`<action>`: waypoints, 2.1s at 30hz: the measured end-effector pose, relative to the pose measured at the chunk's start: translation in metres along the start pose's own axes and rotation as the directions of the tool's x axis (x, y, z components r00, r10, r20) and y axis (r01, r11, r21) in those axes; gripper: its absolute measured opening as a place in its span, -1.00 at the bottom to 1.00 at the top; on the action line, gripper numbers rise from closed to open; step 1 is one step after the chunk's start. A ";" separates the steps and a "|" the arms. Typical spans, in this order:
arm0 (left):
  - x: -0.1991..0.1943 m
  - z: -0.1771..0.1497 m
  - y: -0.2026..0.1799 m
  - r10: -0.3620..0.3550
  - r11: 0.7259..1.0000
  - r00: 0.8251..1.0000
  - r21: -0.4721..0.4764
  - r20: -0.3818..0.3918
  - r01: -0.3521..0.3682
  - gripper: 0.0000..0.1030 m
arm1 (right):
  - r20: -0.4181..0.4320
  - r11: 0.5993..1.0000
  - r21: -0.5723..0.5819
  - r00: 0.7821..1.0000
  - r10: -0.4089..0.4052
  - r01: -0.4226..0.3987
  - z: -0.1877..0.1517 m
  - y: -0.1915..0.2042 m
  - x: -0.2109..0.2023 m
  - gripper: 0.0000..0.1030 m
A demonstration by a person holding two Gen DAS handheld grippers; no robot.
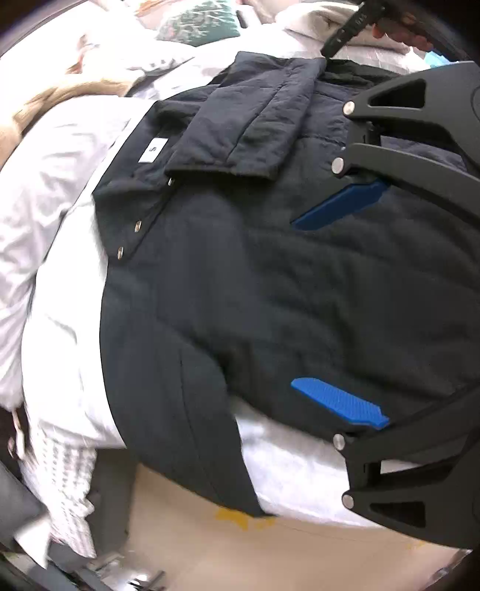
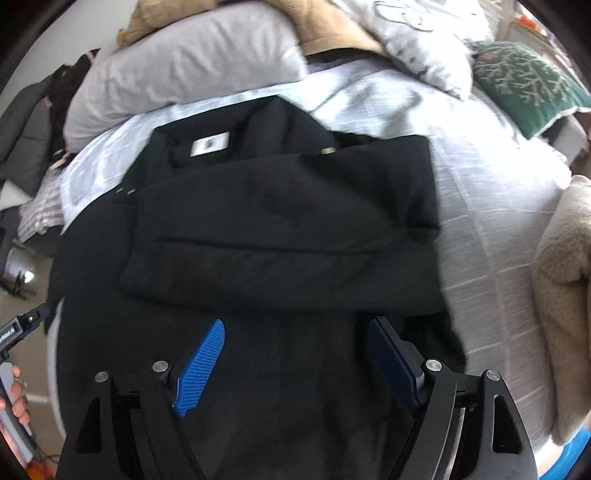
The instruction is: Fold large clothes
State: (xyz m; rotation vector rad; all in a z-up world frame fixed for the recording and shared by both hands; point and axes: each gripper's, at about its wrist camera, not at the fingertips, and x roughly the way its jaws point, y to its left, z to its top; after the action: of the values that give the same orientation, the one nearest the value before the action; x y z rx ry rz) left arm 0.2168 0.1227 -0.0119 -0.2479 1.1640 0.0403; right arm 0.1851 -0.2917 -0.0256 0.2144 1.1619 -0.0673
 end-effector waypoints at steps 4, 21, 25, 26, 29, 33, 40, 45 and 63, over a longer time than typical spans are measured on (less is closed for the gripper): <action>-0.012 -0.004 0.049 -0.031 0.996 0.999 -0.083 0.015 0.032 0.60 | -0.014 0.999 -0.051 1.000 0.015 -0.016 -0.008 0.024 -0.004 0.61; 0.030 -0.024 0.231 -0.240 0.737 0.959 -0.615 0.148 0.280 0.60 | -0.029 0.982 -0.188 0.999 -0.025 0.019 -0.021 0.079 0.011 0.61; 0.052 -0.027 0.244 -0.295 0.623 0.926 -0.688 0.235 0.372 0.60 | -0.032 0.978 -0.209 0.999 -0.029 0.021 -0.021 0.089 0.016 0.61; 0.057 -0.028 0.249 -0.296 0.594 0.922 -0.708 0.251 0.383 0.60 | -0.034 0.977 -0.213 0.999 -0.030 0.022 -0.021 0.091 0.018 0.61; 0.078 -0.031 0.266 -0.297 0.493 0.915 -0.776 0.274 0.393 0.60 | -0.041 0.976 -0.214 0.999 -0.034 0.024 -0.021 0.093 0.022 0.61; 0.094 -0.029 0.277 -0.278 0.439 0.916 -0.809 0.290 0.390 0.60 | -0.047 0.977 -0.209 0.998 -0.036 0.026 -0.022 0.092 0.025 0.61; 0.116 -0.018 0.300 -0.227 0.436 0.922 -0.813 0.315 0.385 0.40 | -0.070 0.977 -0.208 0.996 -0.050 0.035 -0.023 0.087 0.036 0.61; 0.130 -0.031 0.313 -0.188 0.368 0.919 -0.842 0.348 0.394 -0.43 | -0.081 0.977 -0.211 0.995 -0.061 0.042 -0.023 0.085 0.043 0.61; -0.004 0.025 0.215 0.017 0.798 0.813 -0.497 0.583 0.340 -0.86 | -0.051 0.979 -0.199 0.997 -0.060 0.048 -0.020 0.085 0.038 0.61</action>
State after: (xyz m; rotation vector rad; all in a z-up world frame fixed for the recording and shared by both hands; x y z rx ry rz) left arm 0.2040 0.3377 -0.0361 -0.8379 0.4926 0.3011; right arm 0.1957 -0.2023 -0.0563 0.0090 1.2225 0.0064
